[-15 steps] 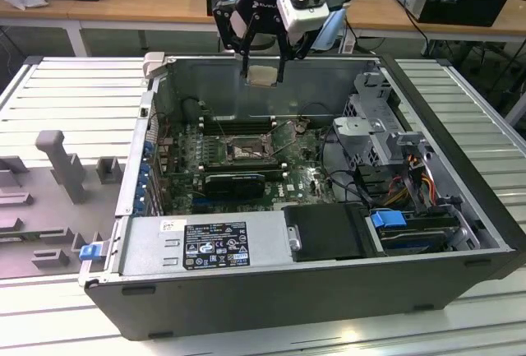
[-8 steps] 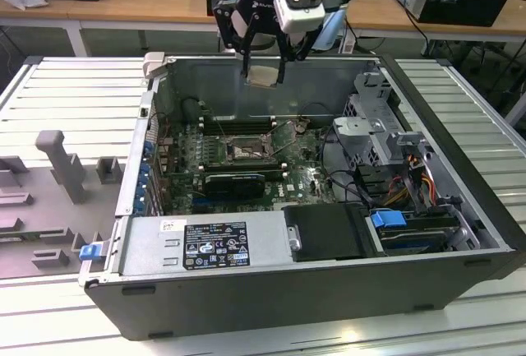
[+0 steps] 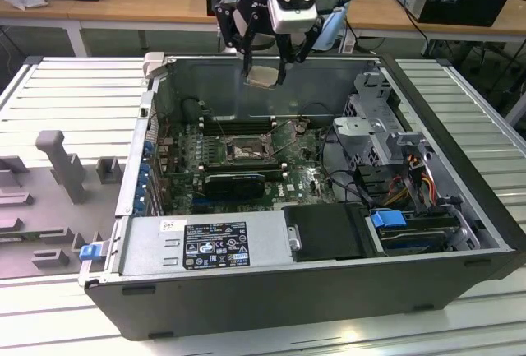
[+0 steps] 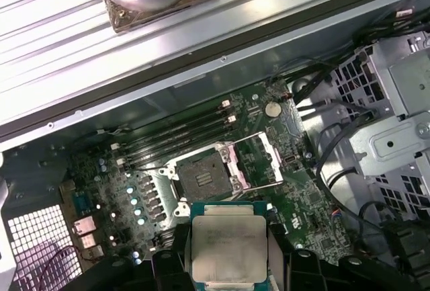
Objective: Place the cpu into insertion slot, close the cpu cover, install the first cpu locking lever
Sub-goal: 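Place the cpu into insertion slot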
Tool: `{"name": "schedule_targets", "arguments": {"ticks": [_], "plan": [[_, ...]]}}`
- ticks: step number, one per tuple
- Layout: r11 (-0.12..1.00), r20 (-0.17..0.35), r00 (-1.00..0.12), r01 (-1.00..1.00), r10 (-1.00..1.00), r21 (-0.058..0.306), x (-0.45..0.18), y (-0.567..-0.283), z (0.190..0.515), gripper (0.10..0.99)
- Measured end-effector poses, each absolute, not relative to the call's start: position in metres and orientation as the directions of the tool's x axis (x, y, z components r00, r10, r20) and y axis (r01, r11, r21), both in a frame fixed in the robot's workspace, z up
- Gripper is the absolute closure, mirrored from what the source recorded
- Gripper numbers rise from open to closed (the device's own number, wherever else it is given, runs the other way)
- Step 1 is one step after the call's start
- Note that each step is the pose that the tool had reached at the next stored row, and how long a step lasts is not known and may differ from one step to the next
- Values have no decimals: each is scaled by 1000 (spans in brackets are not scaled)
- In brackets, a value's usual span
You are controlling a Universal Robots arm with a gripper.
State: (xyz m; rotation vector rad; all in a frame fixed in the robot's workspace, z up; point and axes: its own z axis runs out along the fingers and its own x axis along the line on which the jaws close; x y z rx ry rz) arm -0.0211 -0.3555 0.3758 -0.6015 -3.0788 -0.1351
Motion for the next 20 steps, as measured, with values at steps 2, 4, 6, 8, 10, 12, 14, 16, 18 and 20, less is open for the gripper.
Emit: {"name": "schedule_targets", "arguments": {"ticks": [2,4,6,8,10,12,14,16,18,20], "plan": [[917,18,-920,391,391,84,-21,-356,376,545],[907,18,-911,412,412,84,-21,-356,376,545],[895,18,-898,439,439,84,-21,-355,375,545],[884,18,-888,460,460,84,-21,-356,375,545],[877,18,-881,473,474,84,-21,-356,375,545],[867,18,-871,491,491,84,-21,-356,375,545],[850,18,-854,520,520,84,-21,-355,375,545],[841,18,-844,535,536,84,-21,-355,375,545],[833,18,-836,548,548,84,-21,-355,375,545],[824,18,-827,561,562,84,-21,-356,375,545]]}}
